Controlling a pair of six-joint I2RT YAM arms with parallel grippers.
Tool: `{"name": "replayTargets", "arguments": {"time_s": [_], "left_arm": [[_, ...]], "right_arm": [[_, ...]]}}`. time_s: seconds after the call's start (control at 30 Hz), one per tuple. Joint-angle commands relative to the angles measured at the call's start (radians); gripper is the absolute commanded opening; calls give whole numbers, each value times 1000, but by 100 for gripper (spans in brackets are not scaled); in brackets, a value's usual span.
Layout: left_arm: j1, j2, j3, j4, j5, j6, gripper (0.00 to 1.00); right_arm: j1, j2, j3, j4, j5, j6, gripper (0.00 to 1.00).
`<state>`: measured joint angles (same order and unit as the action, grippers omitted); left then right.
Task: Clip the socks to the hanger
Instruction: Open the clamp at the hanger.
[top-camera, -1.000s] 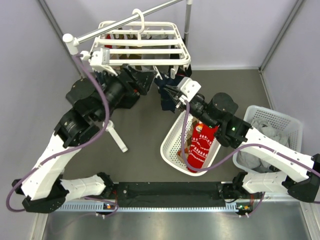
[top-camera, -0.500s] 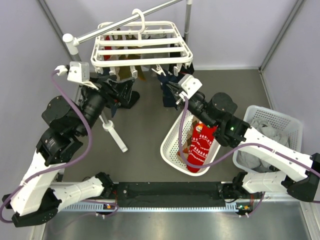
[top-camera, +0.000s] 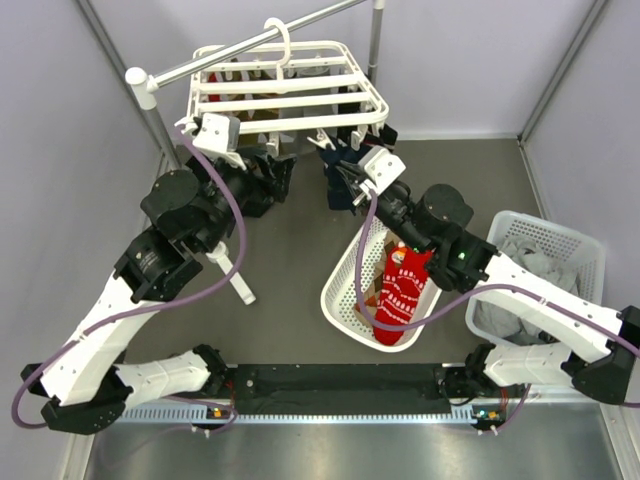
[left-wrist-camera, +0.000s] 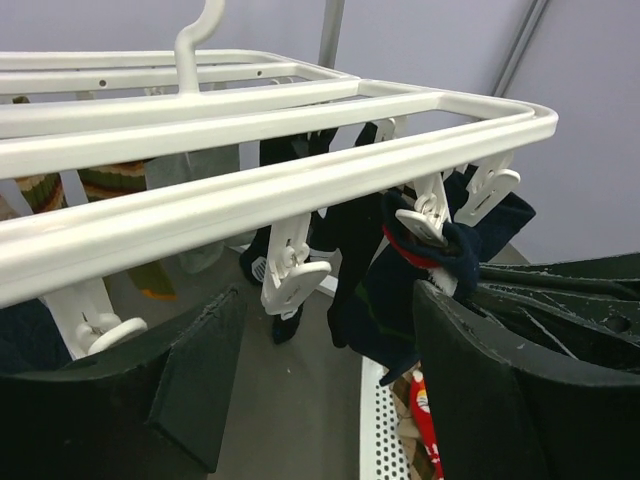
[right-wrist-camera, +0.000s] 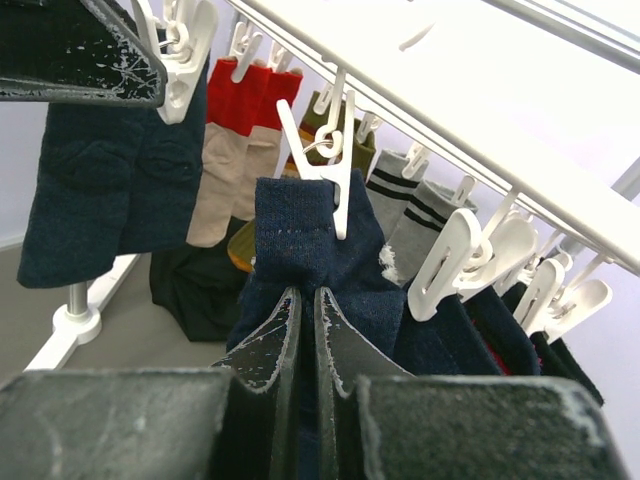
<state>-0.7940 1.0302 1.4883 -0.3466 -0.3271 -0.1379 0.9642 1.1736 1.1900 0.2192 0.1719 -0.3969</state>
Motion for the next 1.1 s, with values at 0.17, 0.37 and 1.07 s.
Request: {"name": "replayTargets", "arguments": {"time_s": [0.17, 0.37, 1.07], "left_arm": [[9, 17, 0, 130, -39, 77, 63], [10, 45, 18, 143, -41, 61, 49], [10, 53, 49, 81, -1, -23, 2]], "right_arm": [[-30, -14, -13, 62, -32, 15, 0], [-44, -23, -20, 62, -48, 21, 0], [-50, -158, 13, -101, -200, 124, 61]]}}
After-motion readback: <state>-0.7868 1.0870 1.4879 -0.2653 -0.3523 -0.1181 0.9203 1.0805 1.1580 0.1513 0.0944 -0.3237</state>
